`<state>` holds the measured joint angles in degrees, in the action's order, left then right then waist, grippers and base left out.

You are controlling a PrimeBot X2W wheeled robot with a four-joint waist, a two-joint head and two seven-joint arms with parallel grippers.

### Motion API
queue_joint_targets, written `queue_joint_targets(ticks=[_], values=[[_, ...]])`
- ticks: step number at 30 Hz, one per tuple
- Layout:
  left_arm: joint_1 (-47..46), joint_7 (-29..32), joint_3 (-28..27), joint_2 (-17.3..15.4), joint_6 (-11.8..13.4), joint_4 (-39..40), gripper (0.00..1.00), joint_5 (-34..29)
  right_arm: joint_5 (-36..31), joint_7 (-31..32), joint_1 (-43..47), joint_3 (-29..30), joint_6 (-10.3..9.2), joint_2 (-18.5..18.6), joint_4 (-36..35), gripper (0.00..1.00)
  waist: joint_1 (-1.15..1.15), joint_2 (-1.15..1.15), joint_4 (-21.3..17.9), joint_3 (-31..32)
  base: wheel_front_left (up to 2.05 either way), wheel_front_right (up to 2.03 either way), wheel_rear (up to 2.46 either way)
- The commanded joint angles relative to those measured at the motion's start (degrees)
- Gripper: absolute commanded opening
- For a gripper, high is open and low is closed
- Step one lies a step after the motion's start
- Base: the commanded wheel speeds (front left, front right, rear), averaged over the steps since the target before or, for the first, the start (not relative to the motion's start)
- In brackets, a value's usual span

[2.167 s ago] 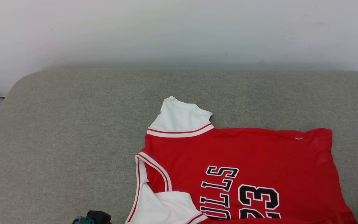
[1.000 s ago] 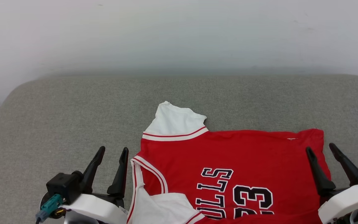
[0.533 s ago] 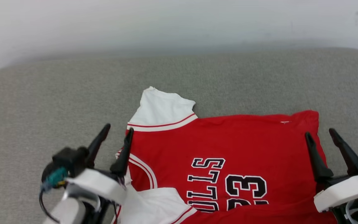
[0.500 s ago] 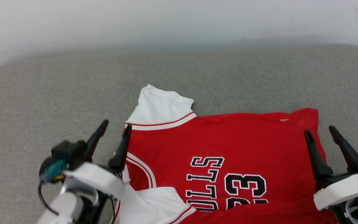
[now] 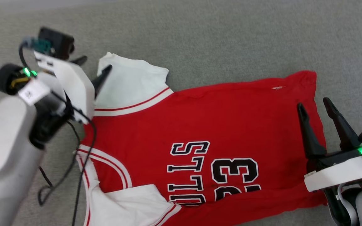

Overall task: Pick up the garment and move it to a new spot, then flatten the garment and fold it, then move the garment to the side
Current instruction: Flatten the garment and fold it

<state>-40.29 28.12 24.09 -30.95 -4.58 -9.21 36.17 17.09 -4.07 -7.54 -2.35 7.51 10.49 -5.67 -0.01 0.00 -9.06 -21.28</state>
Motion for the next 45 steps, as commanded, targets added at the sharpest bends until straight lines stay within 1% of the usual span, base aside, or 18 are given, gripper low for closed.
queue_joint_targets(ticks=[1,2,4,6,11,16,21,24,25,26,27,32,35,37,42,45], values=[[-3.72,4.59,0.64,-1.33,-0.54,-1.47,1.0,0.4,-0.37,-0.65,-1.57,-0.62,-0.05,-0.51,0.29,1.0,0.01,0.0,-2.55,-3.5,0.0,0.0,0.0],[-3.72,4.59,0.64,-1.33,-0.54,-1.47,1.0,0.4,-0.37,-0.65,-1.57,-0.62,-0.05,-0.51,0.29,1.0,0.01,0.0,-2.55,-3.5,0.0,0.0,0.0],[-7.11,9.83,1.9,-3.2,-1.03,-3.05,1.0,-0.21,-0.56,-1.06,-2.33,-1.22,-0.05,-0.71,0.79,1.0,0.01,0.0,-3.33,-4.54,0.0,0.0,0.0],[-9.72,14.04,2.45,-3.76,-1.44,-4.17,1.0,0.86,-0.61,-1.51,-2.8,-1.49,-0.05,-0.95,1.24,1.0,0.01,0.0,-3.95,-5.44,0.0,0.0,0.0],[-14.66,21.44,3.53,-5.65,-1.67,-6.83,1.0,1.14,-0.6,-2.39,-3.72,-2.26,-0.05,-1.62,2.41,1.0,0.01,0.0,-5.01,-7.36,0.0,0.0,0.0],[-17.91,26.0,4.06,-5.15,-1.02,-9.37,1.0,1.9,-0.04,-2.81,-4.53,-2.89,-0.05,-2.27,3.39,1.0,0.01,0.0,-5.72,-8.68,0.0,0.0,0.0],[-20.27,28.21,4.43,-4.03,-0.44,-11.75,1.0,2.3,0.01,-3.47,-5.23,-3.21,-0.05,-2.31,3.89,1.0,0.01,0.0,-6.19,-9.93,0.0,0.0,0.0],[-20.72,30.17,5.31,-3.6,-0.53,-13.33,1.0,2.44,-0.13,-3.72,-5.67,-3.28,-0.05,-2.42,4.12,1.0,0.01,0.0,-6.27,-10.45,0.0,0.0,0.0],[-20.75,30.5,5.35,-3.47,-0.52,-13.97,0.46,2.71,-0.23,-3.74,-5.72,-3.36,-0.05,-2.47,4.24,1.0,0.01,0.0,-6.29,-10.59,0.0,0.0,0.0],[-20.82,30.76,5.47,-3.37,-0.58,-14.61,0.16,2.89,-0.37,-3.83,-5.83,-3.43,-0.05,-2.5,4.35,1.0,0.01,0.0,-6.28,-10.68,0.0,0.0,0.0],[-20.74,30.87,5.59,-3.23,-0.64,-15.17,0.0,2.95,-0.5,-3.86,-5.93,-3.47,-0.05,-2.53,4.39,1.0,0.01,0.0,-6.25,-10.74,0.0,0.0,0.0],[-19.49,29.84,5.35,-2.71,-0.75,-17.2,0.0,3.91,-0.91,-3.71,-6.44,-3.44,-0.05,-2.29,4.54,1.0,0.01,0.0,-5.73,-10.19,0.0,0.0,0.0],[-18.86,27.45,4.46,-2.09,-0.64,-17.1,0.0,4.66,-1.23,-3.13,-6.17,-3.14,-0.05,-1.61,4.5,1.0,0.01,0.0,-5.05,-8.81,0.0,0.0,0.0],[-18.48,25.63,4.08,-2.26,-0.95,-16.95,0.0,5.02,-1.4,-2.33,-5.84,-2.97,-0.05,-0.89,4.37,1.0,0.01,0.0,-4.49,-7.55,0.0,0.0,0.0],[-15.91,21.83,2.72,-1.54,-1.46,-14.81,0.0,7.55,-0.69,1.93,-5.4,-2.82,-0.05,2.4,3.33,1.0,0.01,0.0,-2.44,-3.96,0.0,0.0,0.0],[-14.37,20.49,2.6,-2.12,-1.83,-12.37,0.0,8.22,0.43,7.19,-5.61,-2.83,-0.05,5.63,2.3,1.0,0.01,0.0,-0.89,-2.15,0.0,0.0,0.0]])
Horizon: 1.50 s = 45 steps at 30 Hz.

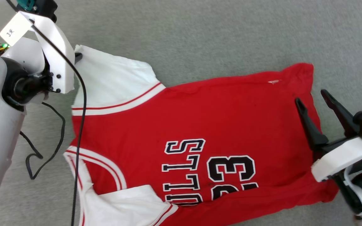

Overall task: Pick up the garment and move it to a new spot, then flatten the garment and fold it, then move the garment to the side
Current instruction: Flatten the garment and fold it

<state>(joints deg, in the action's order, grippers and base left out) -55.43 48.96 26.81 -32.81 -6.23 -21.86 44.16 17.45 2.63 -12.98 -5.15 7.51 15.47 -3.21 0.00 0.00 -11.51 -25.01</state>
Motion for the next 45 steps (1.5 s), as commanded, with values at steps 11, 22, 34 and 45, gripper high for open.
queue_joint_targets(ticks=[11,22,34,45], values=[[10.19,-0.77,-0.66,-1.29,1.27,15.67,0.0,4.36,6.98,31.03,-4.74,0.74,-0.05,11.28,-1.58,1.0,0.0,0.0,6.46,5.24,0.0,0.0,0.0],[16.49,-0.05,-1.21,-3.37,4.68,33.49,0.0,5.1,5.95,53.79,-17.51,4.25,-0.05,13.59,5.69,1.0,0.0,0.0,11.25,0.44,0.0,0.0,0.0],[16.83,-0.62,-0.21,-3.04,4.25,39.71,0.0,4.75,4.13,54.48,-22.37,0.68,-0.04,14.39,16.21,1.0,0.0,0.0,14.82,-3.87,0.0,0.0,0.0],[17.51,-3.02,-0.55,-2.58,3.15,36.04,0.0,5.18,7.06,49.51,-21.46,-2.11,-0.05,14.62,22.18,0.0,0.0,0.0,15.26,-3.01,0.0,0.0,0.0]])
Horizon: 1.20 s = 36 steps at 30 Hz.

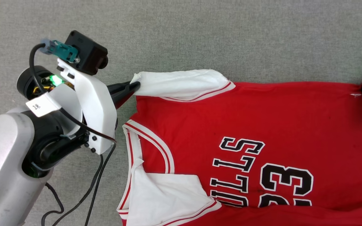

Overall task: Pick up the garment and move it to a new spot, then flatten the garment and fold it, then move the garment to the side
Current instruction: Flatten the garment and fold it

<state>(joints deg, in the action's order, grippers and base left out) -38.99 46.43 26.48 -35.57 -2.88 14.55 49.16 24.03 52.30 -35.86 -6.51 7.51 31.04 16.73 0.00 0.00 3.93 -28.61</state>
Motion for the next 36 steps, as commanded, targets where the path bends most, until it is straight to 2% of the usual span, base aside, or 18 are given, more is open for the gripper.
queue_joint_targets(ticks=[1,10,17,29,36], values=[[1.26,-0.84,-0.23,0.27,-0.21,-0.8,0.0,0.2,0.69,-1.0,1.22,-0.46,-0.05,-0.94,2.41,0.0,0.0,0.0,-0.3,1.0,0.0,0.0,0.0],[3.69,-4.25,-0.52,0.93,-0.37,-3.67,0.0,0.17,3.04,-8.64,1.09,2.1,-0.07,-1.2,3.15,0.0,0.0,0.0,-1.43,5.88,0.0,0.0,0.0],[8.21,-6.45,-0.4,1.19,0.44,-4.08,0.0,0.9,5.25,-15.36,5.23,4.19,-0.07,-1.11,3.62,0.0,0.0,0.0,-1.77,11.23,0.0,0.0,0.0],[21.34,-8.34,1.34,0.8,4.47,0.15,0.0,2.01,11.43,-24.06,19.34,7.44,-0.06,-2.39,-0.1,0.0,0.0,0.0,-0.57,17.84,0.0,0.0,0.0],[29.07,-9.54,2.14,0.05,5.88,0.74,0.0,3.24,15.31,-24.72,27.88,7.84,-0.05,-1.84,-4.38,0.0,0.0,0.0,-0.24,19.99,0.0,0.0,0.0]])
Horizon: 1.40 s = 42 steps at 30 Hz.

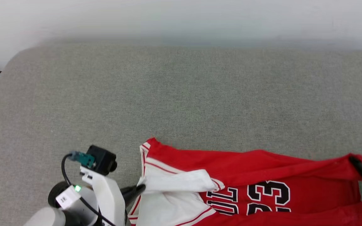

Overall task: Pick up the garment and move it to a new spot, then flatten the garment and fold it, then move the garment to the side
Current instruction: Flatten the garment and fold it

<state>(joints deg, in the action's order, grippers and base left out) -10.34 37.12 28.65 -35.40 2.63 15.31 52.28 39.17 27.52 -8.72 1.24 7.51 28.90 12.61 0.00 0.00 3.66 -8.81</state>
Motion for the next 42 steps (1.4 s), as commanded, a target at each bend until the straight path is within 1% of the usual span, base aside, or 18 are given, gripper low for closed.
queue_joint_targets(ticks=[1,7,11,18,26,27,28,29,30,33,36,40,42], values=[[1.32,-0.54,0.1,-0.31,0.39,-0.29,0.0,0.11,0.46,0.21,1.82,0.11,-0.06,0.46,-0.8,0.0,0.0,0.0,0.0,0.39,0.0,0.0,0.0],[5.43,-1.63,1.41,0.15,0.12,-2.17,0.0,0.83,2.2,2.4,7.53,-1.07,-0.05,2.21,-4.28,0.0,0.0,0.0,-0.29,1.08,0.0,0.0,0.0],[6.79,-1.89,2.23,0.44,-0.16,-3.55,0.0,0.6,1.91,2.98,9.84,-3.08,-0.05,4.14,-6.15,0.0,0.0,0.0,-0.53,1.05,0.0,0.0,0.0],[7.2,-2.65,3.51,1.09,-0.93,-6.57,0.0,-0.03,1.07,1.45,11.6,-6.39,-0.05,6.96,-5.74,0.0,0.0,0.0,-0.5,0.76,0.0,0.0,0.0],[6.42,-3.52,4.4,2.01,-2.06,-9.53,0.0,-0.33,0.7,-1.09,11.72,-10.75,-0.06,8.96,-3.54,0.0,0.0,0.0,-0.3,0.88,0.0,0.0,0.0],[6.5,-3.65,4.68,2.17,-2.18,-9.95,0.0,-0.61,0.93,-1.25,11.74,-11.55,-0.05,9.09,-3.33,0.12,0.0,0.0,-0.3,1.08,0.0,0.0,0.0],[6.65,-3.88,4.94,2.37,-2.33,-10.38,0.0,-0.74,0.96,-1.57,11.71,-12.04,-0.06,9.32,-2.99,0.82,0.0,0.0,-0.32,1.37,0.0,0.0,0.0],[6.74,-4.21,5.09,2.49,-2.35,-10.79,0.47,-0.99,1.08,-1.81,11.71,-12.34,-0.06,9.47,-2.48,1.0,0.0,0.0,-0.35,1.69,0.0,0.0,0.0],[6.88,-4.52,5.24,2.6,-2.3,-11.21,1.0,-1.36,1.32,-1.68,11.89,-12.93,-0.05,9.6,-2.19,1.0,0.0,0.0,-0.36,2.08,0.0,0.0,0.0],[7.4,-6.42,5.09,3.1,-2.1,-12.27,1.0,-2.14,3.18,-2.22,11.67,-13.12,-0.05,9.94,-2.54,1.0,0.0,0.0,-0.5,3.32,0.0,0.0,0.0],[7.83,-8.67,4.45,3.46,-2.11,-12.69,1.0,-2.38,4.76,-1.32,11.69,-12.29,-0.05,10.64,-3.53,1.0,0.0,0.0,-0.66,4.59,0.0,0.0,0.0],[8.55,-13.03,2.42,4.11,-1.62,-12.26,1.0,-2.58,6.31,1.81,12.37,-9.39,-0.05,10.59,-5.82,1.0,0.0,0.0,-0.82,5.89,0.0,0.0,0.0],[8.9,-15.83,1.17,4.71,-1.5,-11.95,1.0,-2.53,6.93,4.07,12.87,-7.25,-0.05,9.63,-7.02,1.0,0.0,0.0,-0.85,6.37,0.0,0.0,0.0]])
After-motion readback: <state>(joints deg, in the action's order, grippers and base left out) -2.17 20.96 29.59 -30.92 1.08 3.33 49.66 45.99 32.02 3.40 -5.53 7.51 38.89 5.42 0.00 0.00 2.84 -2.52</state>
